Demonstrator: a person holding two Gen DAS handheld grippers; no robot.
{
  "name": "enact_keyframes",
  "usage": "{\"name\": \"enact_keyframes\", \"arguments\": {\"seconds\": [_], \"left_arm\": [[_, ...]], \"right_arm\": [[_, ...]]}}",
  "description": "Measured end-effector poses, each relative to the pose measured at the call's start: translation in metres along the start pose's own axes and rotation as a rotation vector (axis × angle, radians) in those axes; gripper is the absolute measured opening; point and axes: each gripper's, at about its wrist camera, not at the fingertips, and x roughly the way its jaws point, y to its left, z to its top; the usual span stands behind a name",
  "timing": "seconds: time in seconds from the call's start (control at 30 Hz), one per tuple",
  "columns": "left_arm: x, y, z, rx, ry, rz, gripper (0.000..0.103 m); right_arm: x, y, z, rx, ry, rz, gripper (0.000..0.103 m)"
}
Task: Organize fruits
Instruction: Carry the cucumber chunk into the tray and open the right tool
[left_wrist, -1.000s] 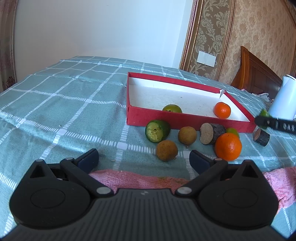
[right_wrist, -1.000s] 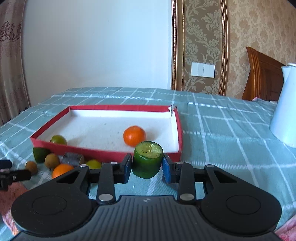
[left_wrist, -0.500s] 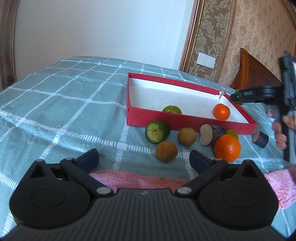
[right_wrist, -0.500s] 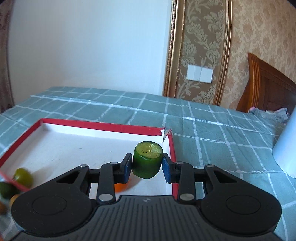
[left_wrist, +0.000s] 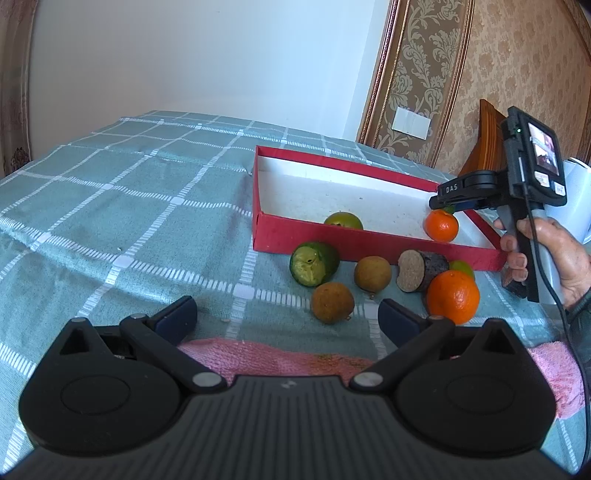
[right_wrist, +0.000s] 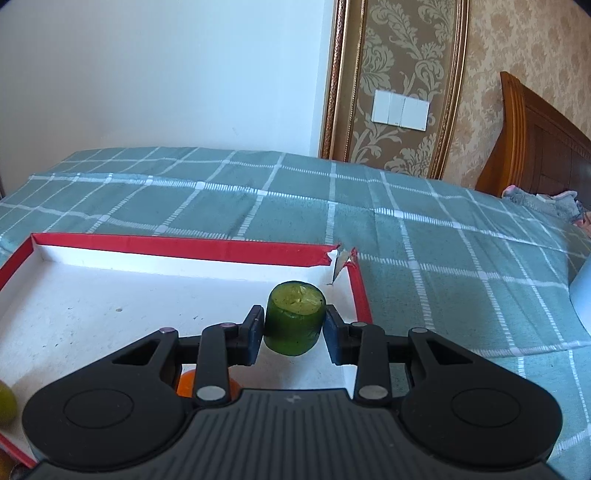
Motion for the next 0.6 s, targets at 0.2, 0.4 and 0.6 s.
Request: {"name": "enact_keyframes", "arguments": {"seconds": [0.2,0.4,0.6], "left_arm": [[-0.0003,0.0004,0.0001,-0.001,0.0,0.0,0.103],[-0.0002,-0.0002,0.0001,0.003,0.001,0.003,0.103],[-0.0001,-0.0007,0.0003,0.004,0.002,0.004,0.103]], "right_arm": [[0.008,0.0019,-0.0041,0.007,0.025,0.001,0.034],[0.0094,0.0031,-0.004,0.01,0.031,-0.006,0.034],[0.0093,0.0015,-0.0018,0.009,0.037,0.013,0.036]]}}
